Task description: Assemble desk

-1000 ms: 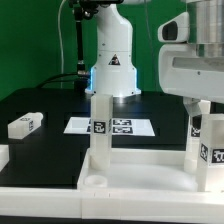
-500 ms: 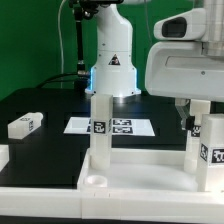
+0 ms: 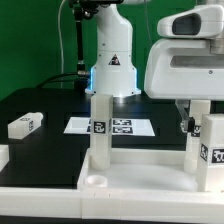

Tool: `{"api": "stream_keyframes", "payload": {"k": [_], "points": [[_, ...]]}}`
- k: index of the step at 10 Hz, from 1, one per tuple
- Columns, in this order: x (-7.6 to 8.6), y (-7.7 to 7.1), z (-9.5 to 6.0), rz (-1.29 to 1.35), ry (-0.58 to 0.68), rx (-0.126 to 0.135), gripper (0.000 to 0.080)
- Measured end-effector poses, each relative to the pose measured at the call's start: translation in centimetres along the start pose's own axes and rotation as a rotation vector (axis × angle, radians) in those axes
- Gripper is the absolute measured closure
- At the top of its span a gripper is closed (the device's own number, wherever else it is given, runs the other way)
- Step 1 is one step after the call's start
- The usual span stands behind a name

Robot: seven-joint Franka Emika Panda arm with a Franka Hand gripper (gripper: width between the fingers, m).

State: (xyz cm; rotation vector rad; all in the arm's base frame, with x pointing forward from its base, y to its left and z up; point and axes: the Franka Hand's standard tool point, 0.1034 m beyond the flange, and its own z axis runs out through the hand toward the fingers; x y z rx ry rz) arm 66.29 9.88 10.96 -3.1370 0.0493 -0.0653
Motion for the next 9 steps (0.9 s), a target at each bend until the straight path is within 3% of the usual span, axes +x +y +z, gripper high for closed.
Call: {"api": "stream_keyframes", "payload": {"k": [2,3,4,7,9], "points": [[0.05,0.31,0.02,-0.085,0.0,0.0,0.0398],[0.04,0.32,0.03,-0.085,-0.001,0.0,0.0398],[0.02,0.33,0.06,-0.085,-0.001,0.0,0.0511],[0.01,0.31,0.07,-0.061,-0.001,0.001,0.0511],[-0.01,0.23,0.1,0.146,-0.002,0.01,0.0511]]}}
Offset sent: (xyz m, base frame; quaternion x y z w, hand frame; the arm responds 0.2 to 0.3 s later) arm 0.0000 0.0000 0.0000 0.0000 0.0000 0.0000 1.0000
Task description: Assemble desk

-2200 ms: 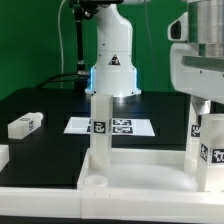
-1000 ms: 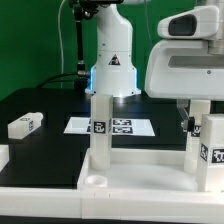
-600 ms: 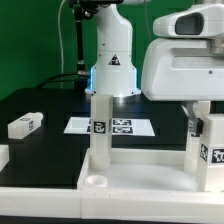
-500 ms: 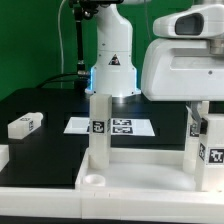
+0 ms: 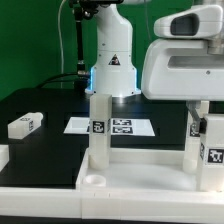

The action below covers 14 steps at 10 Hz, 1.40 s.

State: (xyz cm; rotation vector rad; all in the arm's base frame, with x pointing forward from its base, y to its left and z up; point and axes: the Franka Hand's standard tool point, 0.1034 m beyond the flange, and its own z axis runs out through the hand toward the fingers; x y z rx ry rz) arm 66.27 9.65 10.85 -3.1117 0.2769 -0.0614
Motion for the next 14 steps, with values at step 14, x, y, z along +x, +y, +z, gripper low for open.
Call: {"api": "stream_keyframes", "payload": {"k": [14], "points": [[0.01,0.37,0.14,1.012,-0.043,0.054,0.0509]]}}
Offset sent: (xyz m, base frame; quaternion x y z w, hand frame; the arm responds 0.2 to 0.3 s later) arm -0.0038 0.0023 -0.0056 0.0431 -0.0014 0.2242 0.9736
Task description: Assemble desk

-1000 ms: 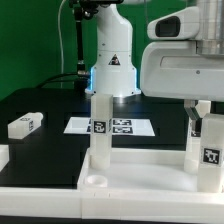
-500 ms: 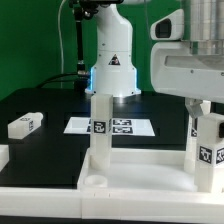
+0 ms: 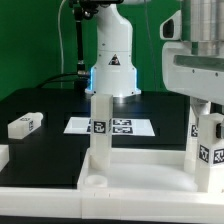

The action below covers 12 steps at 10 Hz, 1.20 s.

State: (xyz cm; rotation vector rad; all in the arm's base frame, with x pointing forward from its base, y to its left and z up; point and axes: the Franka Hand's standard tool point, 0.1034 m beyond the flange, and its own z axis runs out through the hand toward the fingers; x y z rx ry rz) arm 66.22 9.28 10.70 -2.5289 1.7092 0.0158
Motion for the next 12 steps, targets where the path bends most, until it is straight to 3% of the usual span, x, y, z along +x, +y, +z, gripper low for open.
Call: {"api": "stream_keyframes", "payload": {"k": [1,3,8,12], "points": [[-0.01,0.22,0.14,-0.065,-0.005,-0.022,0.0396],[-0.18,0.29,0.14,-0.246,-0.002,-0.041,0.017],[-0.84,-0.02,0.12,-0.743,0.001,-0.047,0.0151],[-0.91,-0.05,0.12,-1.096,0.012,-0.069,0.0151]]}}
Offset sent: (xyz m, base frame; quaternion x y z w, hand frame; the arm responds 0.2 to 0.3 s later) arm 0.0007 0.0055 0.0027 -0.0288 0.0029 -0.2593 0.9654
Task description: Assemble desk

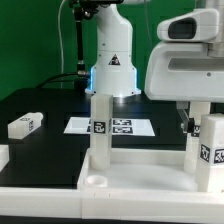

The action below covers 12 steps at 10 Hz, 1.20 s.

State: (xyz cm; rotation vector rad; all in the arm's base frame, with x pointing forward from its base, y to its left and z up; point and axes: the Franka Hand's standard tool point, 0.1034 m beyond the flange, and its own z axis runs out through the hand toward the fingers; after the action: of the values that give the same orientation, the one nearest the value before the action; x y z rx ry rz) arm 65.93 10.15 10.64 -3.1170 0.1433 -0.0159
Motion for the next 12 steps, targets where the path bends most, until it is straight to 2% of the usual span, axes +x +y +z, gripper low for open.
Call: {"api": "stream_keyframes", "payload": {"k": [4,6,7,8,9,10,12], "points": [[0.22,0.57,-0.15,-0.31,0.003,-0.017,0.0151],[0.25,0.7,-0.12,-0.315,0.003,-0.017,0.0151],[0.25,0.72,-0.11,-0.315,0.003,-0.017,0.0283],[0.25,0.73,-0.11,-0.303,0.003,-0.017,0.0283],[0.25,0.74,-0.1,-0.289,0.003,-0.017,0.0423],[0.23,0.75,-0.06,-0.267,0.002,-0.017,0.0511],[0.22,0.7,-0.04,-0.106,0.004,-0.016,0.0511]]}}
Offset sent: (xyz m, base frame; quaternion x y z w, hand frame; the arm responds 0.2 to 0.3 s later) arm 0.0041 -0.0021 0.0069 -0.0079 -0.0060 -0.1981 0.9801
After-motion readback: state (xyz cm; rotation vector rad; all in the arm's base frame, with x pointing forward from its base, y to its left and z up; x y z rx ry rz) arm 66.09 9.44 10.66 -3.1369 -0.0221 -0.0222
